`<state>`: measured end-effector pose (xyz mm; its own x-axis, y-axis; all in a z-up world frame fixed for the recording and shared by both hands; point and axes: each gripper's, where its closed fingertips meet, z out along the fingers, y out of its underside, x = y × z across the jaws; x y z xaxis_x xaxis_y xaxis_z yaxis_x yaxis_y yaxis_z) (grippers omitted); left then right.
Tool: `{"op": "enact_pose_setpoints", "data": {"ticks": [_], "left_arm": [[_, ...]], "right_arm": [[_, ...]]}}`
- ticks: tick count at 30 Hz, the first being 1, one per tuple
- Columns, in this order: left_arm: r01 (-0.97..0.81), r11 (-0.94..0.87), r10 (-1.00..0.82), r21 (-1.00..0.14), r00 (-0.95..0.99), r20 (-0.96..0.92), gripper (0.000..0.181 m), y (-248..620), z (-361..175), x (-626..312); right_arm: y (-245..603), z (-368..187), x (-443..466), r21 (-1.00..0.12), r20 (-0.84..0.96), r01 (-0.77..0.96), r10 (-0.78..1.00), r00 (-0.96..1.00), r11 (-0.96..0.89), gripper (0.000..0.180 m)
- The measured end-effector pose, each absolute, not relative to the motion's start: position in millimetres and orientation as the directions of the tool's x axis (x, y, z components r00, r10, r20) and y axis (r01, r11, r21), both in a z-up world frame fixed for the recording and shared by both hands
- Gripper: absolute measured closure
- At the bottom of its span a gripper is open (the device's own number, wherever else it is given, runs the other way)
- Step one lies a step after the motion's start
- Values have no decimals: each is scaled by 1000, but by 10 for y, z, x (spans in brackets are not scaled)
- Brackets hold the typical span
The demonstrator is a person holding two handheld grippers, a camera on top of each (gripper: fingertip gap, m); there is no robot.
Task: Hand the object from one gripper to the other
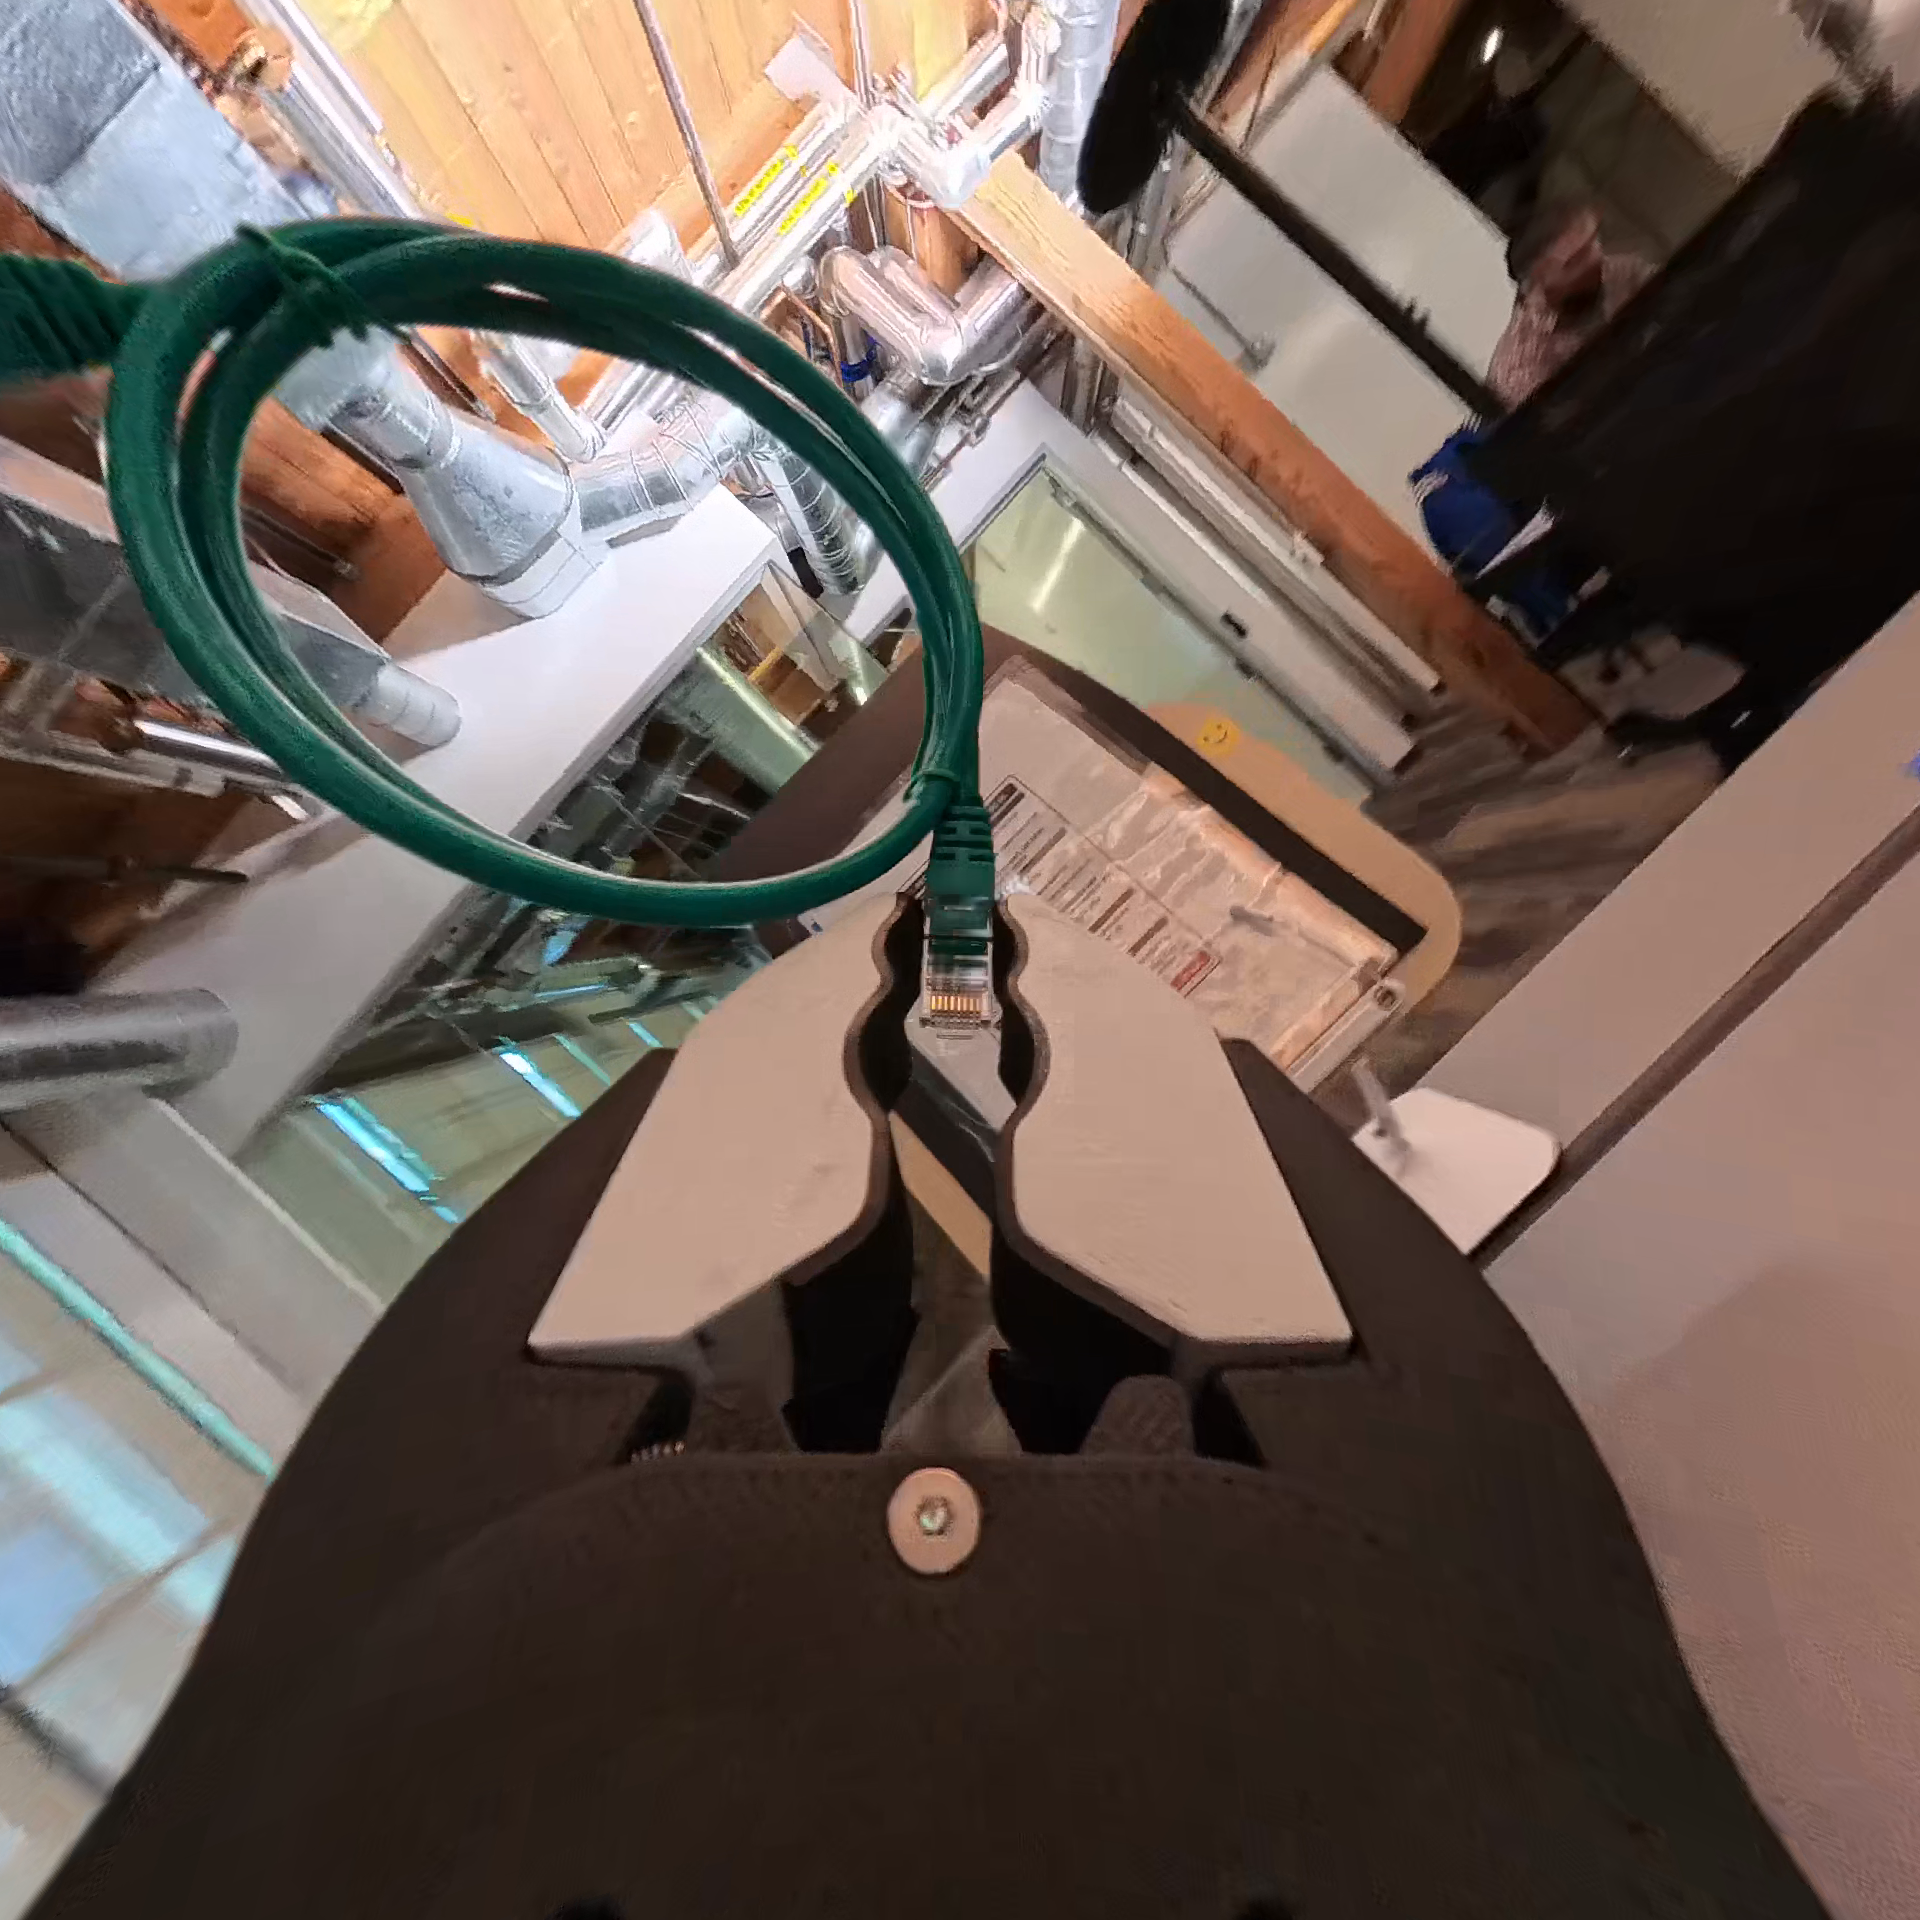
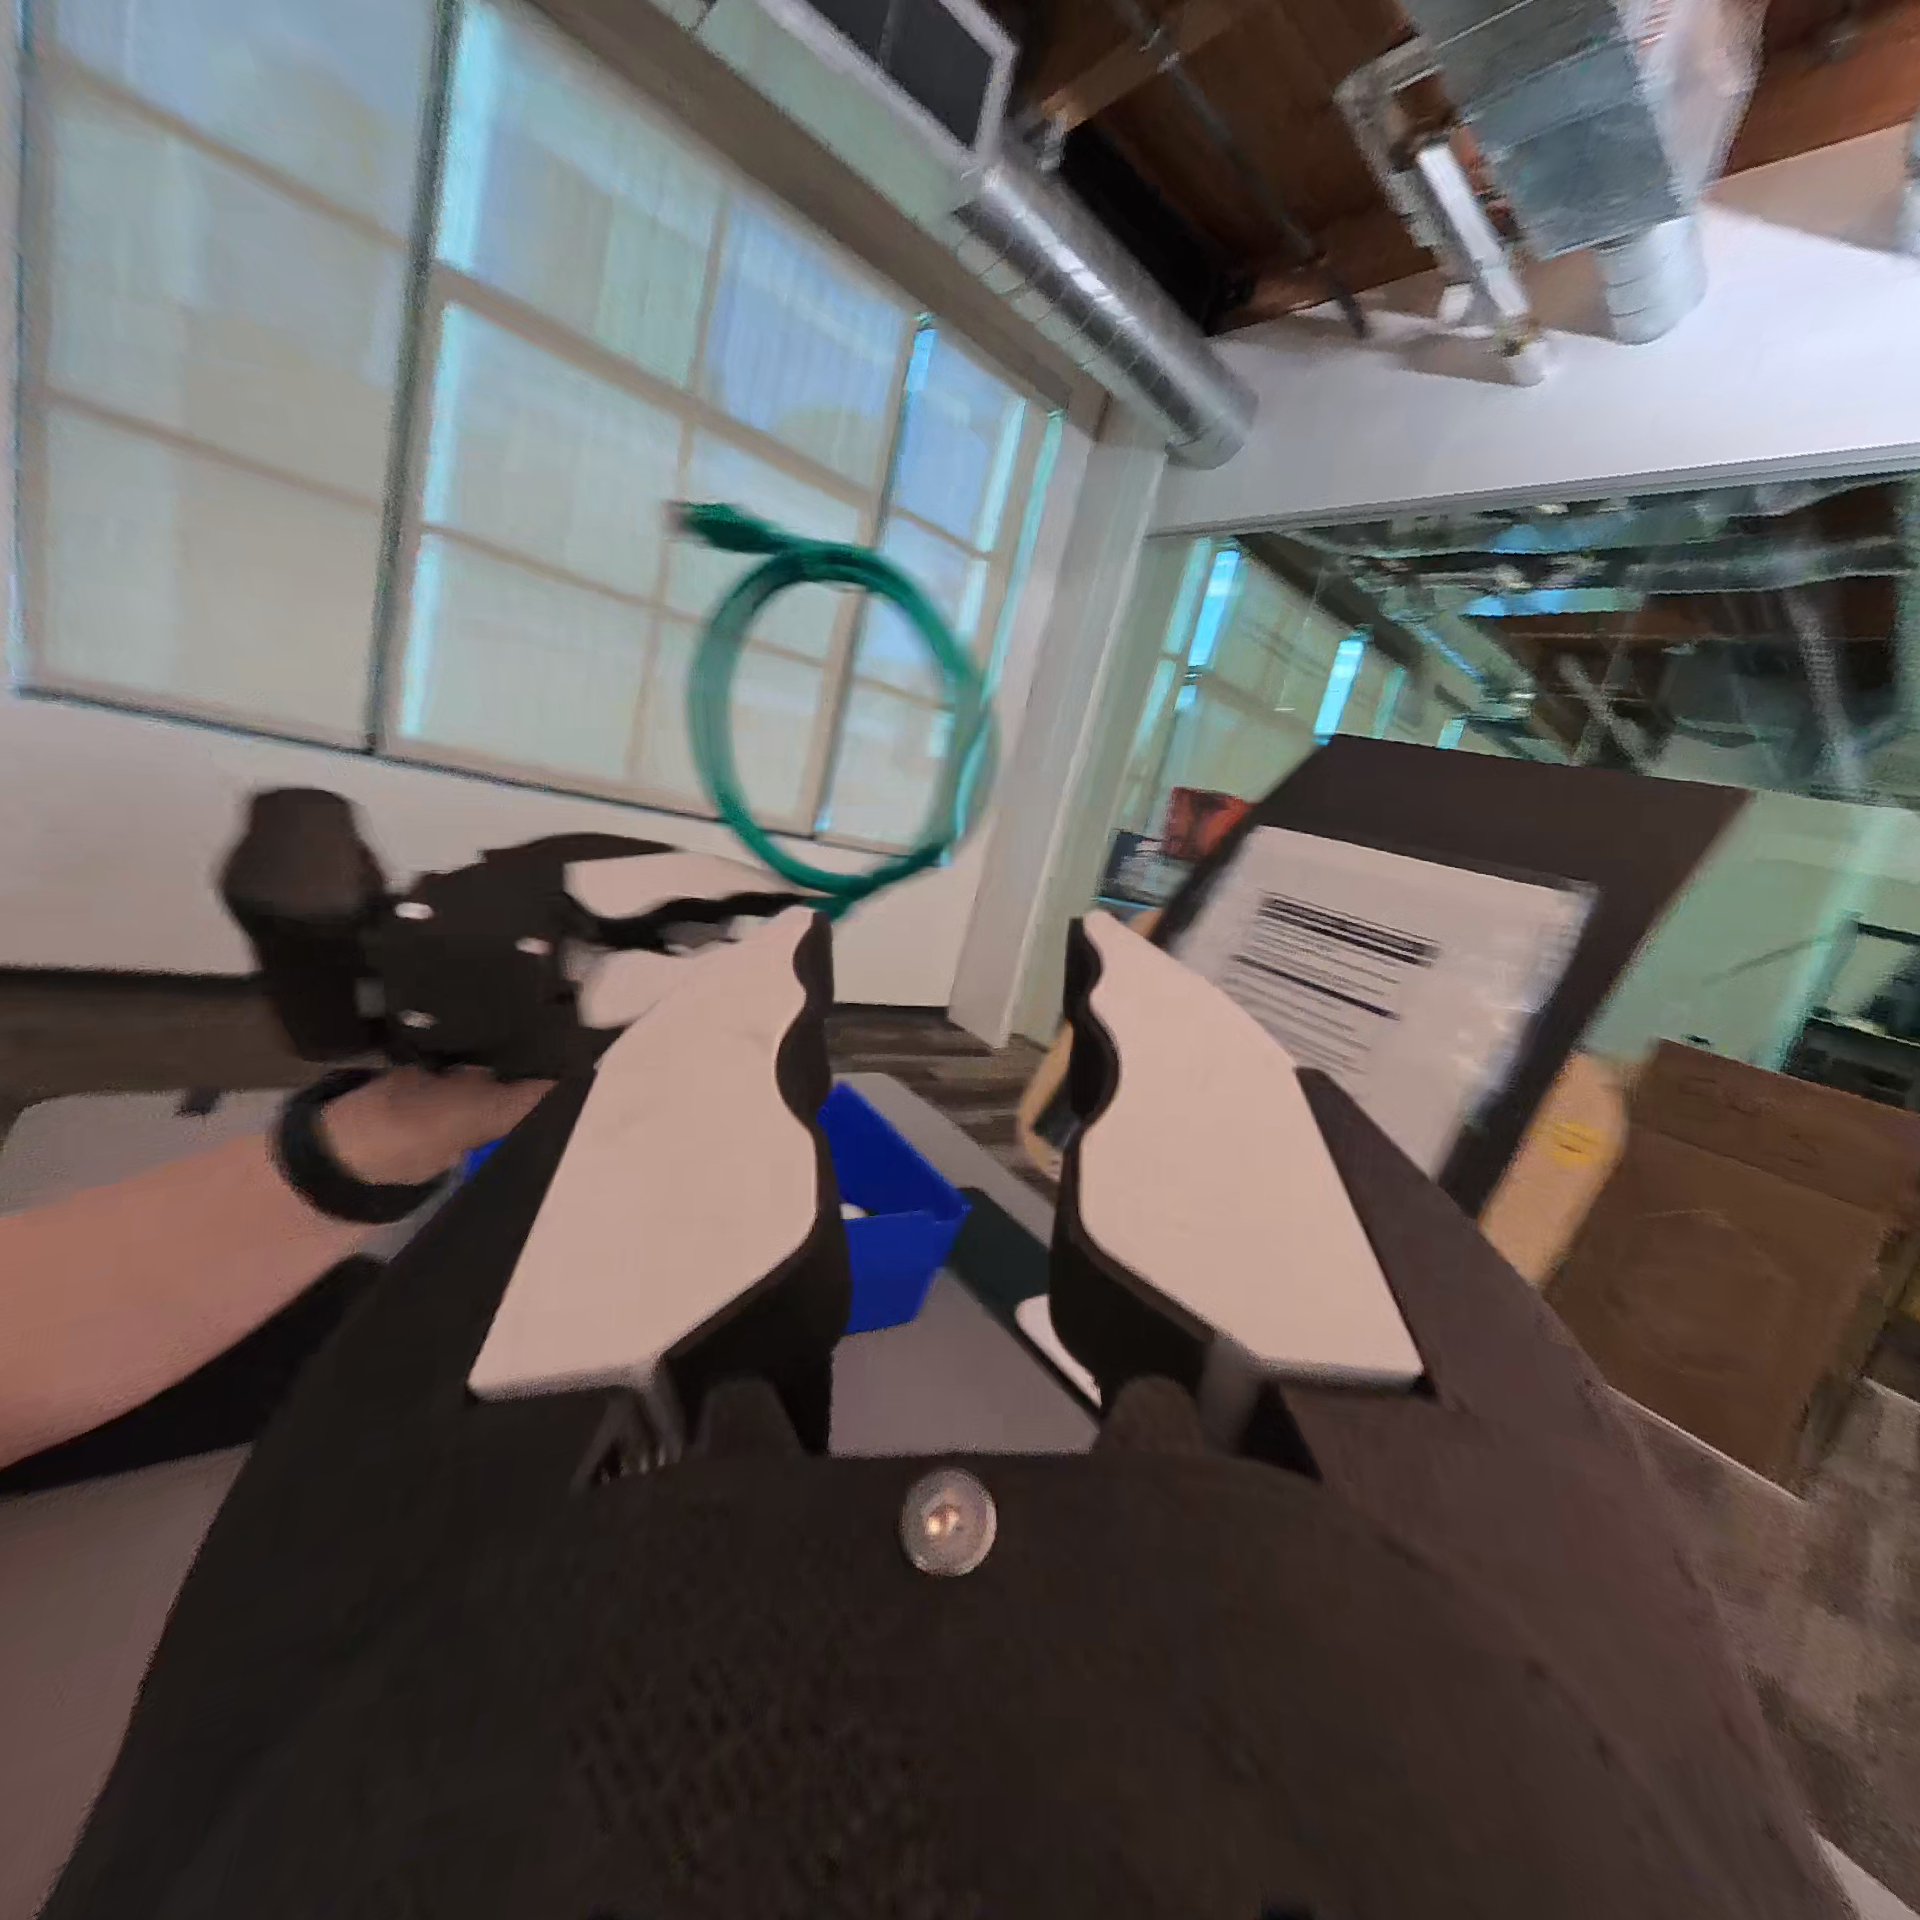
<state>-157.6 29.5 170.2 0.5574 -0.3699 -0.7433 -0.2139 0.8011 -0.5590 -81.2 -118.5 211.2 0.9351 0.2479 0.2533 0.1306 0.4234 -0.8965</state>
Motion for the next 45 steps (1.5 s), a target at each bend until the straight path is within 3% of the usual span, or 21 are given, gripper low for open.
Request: {"op": "enact_pose_setpoints", "data": {"ticks": [4, 11, 14, 17, 19, 23, 26, 29, 33, 36, 39, 41, 45], "left_arm": [[-315, 846, -235, -431, 504, -831, 169, 52, 1432, -1252], [-336, 883, -174, -327, 413, -894, 169, -330, 1103, -932], [-348, 879, -176, -325, 395, -902, 168, -334, 1053, -900], [-304, 898, -199, -318, 365, -910, 168, -408, 1011, -868], [-215, 904, -281, -370, 352, -893, 167, -532, 993, -842], [-73, 847, -502, -526, 211, -839, 131, -776, 944, -811], [0, 796, -603, -605, 83, -794, 130, -890, 952, -869], [79, 642, -763, -763, -37, -646, 139, -971, 1063, -967], [92, 310, -905, -946, -275, -323, 129, -1071, 1163, -1063], [32, 85, -897, -996, -432, -91, 123, -1137, 1166, -1107], [-92, -98, -756, -991, -640, 135, 126, -1363, 1156, -1234], [-141, -106, -683, -984, -709, 175, 135, -1463, 1119, -1309], [-162, -79, -596, -984, -783, 176, 136, -1594, 1066, -1415]], "right_arm": [[-990, 1917, -1366, -934, 212, 53, 431, 877, 352, 137], [-609, 1618, -1355, -969, 97, 5, 361, 928, 247, 136], [-641, 1636, -1379, -964, 84, -20, 378, 922, 265, 166], [-646, 1646, -1298, -957, 136, 42, 316, 939, 286, 170], [-665, 1660, -1240, -961, 141, 50, 324, 936, 273, 170], [-683, 1576, -915, -969, 215, 157, 342, 915, 188, 171], [-805, 1351, -673, -980, 192, 193, 486, 852, 49, 171], [-1196, 1076, -754, -983, 63, 173, 766, 640, -63, 172], [-1907, 1118, -1180, -993, 46, 113, 985, 168, 27, 172], [-2140, 1054, -1401, -986, 68, 151, 997, -21, 70, 172], [-2210, 961, -1535, -976, 63, 201, 993, -96, 82, 172], [-2250, 921, -1583, -971, 72, 218, 989, -133, 100, 172], [-2380, 911, -1593, -969, 96, 202, 972, -213, 140, 172]]}}
